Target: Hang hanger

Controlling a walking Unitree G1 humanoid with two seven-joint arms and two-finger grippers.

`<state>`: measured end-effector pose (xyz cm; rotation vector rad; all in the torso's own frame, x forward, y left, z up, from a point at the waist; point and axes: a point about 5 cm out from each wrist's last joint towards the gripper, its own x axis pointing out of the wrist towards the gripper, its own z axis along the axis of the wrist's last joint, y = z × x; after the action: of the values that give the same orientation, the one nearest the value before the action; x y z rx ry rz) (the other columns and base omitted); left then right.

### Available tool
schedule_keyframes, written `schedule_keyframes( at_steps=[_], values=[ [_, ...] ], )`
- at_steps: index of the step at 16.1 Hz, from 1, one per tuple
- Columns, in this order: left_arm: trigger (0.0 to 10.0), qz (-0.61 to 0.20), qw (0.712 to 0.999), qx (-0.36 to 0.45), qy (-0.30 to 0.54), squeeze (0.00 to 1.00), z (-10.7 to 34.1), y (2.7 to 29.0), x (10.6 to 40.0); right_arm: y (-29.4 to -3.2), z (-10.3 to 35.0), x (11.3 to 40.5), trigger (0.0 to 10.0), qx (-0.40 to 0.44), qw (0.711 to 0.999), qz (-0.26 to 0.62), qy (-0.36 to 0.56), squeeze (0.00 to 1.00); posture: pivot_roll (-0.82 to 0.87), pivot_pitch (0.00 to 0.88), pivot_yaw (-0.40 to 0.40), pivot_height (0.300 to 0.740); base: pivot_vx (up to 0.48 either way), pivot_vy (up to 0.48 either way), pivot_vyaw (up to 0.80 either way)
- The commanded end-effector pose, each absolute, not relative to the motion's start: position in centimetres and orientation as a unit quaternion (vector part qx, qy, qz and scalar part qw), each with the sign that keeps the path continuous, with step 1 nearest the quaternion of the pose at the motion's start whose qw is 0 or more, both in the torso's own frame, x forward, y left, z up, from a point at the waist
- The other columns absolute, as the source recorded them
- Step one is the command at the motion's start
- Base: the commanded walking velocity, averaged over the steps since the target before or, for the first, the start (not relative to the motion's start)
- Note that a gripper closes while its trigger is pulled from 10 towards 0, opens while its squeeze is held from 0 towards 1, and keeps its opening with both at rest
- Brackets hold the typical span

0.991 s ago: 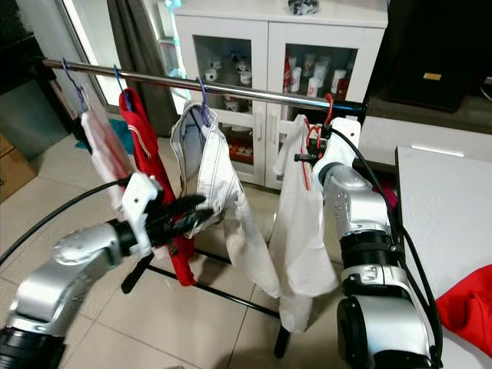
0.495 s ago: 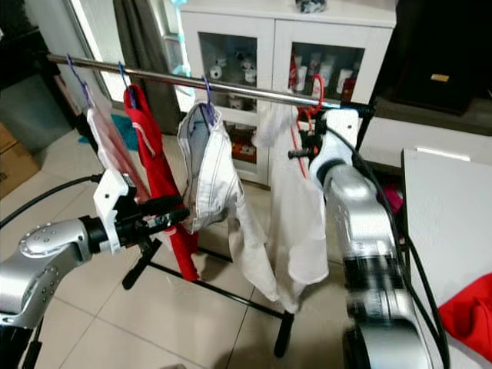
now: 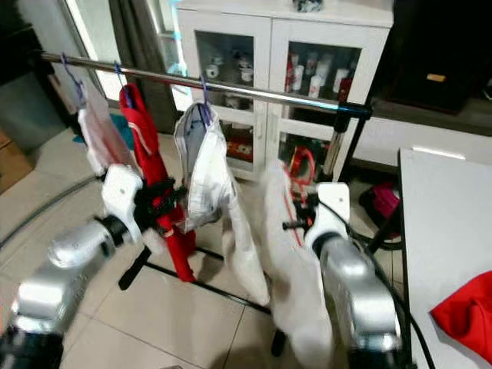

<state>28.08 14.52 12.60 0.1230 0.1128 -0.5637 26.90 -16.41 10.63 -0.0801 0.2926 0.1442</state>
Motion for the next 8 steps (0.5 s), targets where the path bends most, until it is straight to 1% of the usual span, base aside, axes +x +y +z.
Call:
schedule_keyframes(
  at_steps=[1,3,5,6,8],
  values=[
    [10.0,-0.264,0.961,0.071,0.049,0.0,12.5,14.5,27.9,-15.7,11.3,26.7,10.0,-0.057,0.988,0.087,0.114,0.0,-0.02,0.0,0.038,0.74,0.0,0.0,0.0],
    [10.0,-0.246,0.967,0.048,0.042,0.0,12.1,14.3,27.3,-15.1,10.7,25.5,10.0,-0.057,0.986,0.101,0.119,0.0,-0.03,0.009,0.037,0.74,0.0,0.0,0.0],
    [10.0,-0.244,0.968,0.046,0.046,0.0,11.7,14.2,26.7,-15.4,10.2,25.0,10.0,-0.031,0.987,0.084,0.133,0.0,-0.03,0.017,0.03,0.74,0.0,0.345,0.0],
    [10.0,-0.239,0.969,0.034,0.05,0.0,11.6,14.1,26.3,-15.8,10.0,24.5,10.0,-0.012,0.988,0.071,0.14,0.0,-0.05,0.051,0.014,0.74,0.0,0.442,0.0],
    [10.0,-0.229,0.971,0.036,0.054,0.0,11.2,14.2,25.7,-15.9,10.2,24.1,10.0,-0.009,0.986,0.082,0.144,0.0,-0.04,0.063,0.0,0.74,0.0,0.444,0.0]
  ],
)
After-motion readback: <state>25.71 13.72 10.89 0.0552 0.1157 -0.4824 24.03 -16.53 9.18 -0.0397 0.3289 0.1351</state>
